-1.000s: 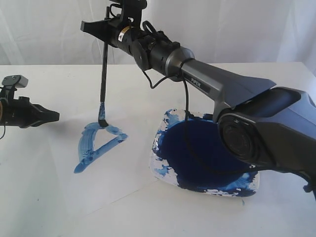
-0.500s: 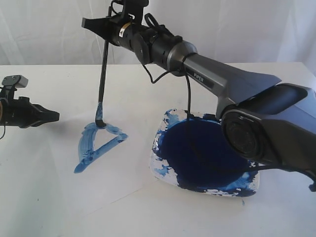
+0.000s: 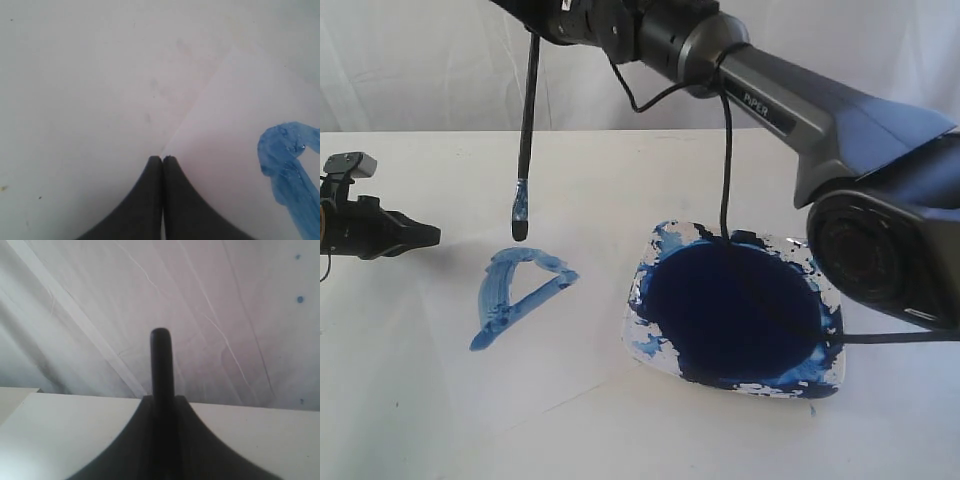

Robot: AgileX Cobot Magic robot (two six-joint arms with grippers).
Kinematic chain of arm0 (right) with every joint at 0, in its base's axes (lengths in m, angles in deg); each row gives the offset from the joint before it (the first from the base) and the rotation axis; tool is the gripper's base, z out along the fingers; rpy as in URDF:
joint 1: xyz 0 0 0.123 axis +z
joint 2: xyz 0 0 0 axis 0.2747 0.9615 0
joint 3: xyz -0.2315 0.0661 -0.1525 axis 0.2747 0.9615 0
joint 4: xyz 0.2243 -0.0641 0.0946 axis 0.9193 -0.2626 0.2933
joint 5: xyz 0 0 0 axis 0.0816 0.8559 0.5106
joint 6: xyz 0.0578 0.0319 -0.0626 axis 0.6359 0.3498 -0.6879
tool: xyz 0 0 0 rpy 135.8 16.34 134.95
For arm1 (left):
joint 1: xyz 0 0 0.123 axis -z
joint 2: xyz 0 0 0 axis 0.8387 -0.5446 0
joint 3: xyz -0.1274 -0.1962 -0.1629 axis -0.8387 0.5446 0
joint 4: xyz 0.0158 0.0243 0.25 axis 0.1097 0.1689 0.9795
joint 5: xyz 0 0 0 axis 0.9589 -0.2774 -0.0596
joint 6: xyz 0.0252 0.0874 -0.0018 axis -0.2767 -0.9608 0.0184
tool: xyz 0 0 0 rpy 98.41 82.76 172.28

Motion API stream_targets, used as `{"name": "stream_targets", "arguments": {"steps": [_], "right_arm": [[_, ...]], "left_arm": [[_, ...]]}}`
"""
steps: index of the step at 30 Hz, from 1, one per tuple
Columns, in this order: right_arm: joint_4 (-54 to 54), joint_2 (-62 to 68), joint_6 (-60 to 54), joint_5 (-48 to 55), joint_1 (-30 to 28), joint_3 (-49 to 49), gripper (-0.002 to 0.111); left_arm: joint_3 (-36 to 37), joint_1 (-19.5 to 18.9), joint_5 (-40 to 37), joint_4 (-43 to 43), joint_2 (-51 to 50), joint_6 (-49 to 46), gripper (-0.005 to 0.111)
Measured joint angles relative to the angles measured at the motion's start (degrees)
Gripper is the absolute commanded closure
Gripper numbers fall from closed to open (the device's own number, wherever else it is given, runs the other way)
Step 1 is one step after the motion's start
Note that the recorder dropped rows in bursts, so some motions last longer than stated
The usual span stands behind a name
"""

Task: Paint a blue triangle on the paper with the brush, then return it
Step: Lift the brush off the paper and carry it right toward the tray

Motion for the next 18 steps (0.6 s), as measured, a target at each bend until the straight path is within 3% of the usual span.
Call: {"name": "stream_targets", "arguments": {"steps": [7, 18], "right_arm": [[0.0, -4.2, 0.0, 3.2, 0.0, 0.0, 0.108], [0.0, -11.5, -1.7, 17.4, -2.6, 0.0, 0.108]], "left_arm": [[0.0, 0.0, 0.0, 0.0, 0.0, 0.0, 0.107], [0.0, 0.0, 0.0, 0.0, 0.0, 0.0, 0.107]]}}
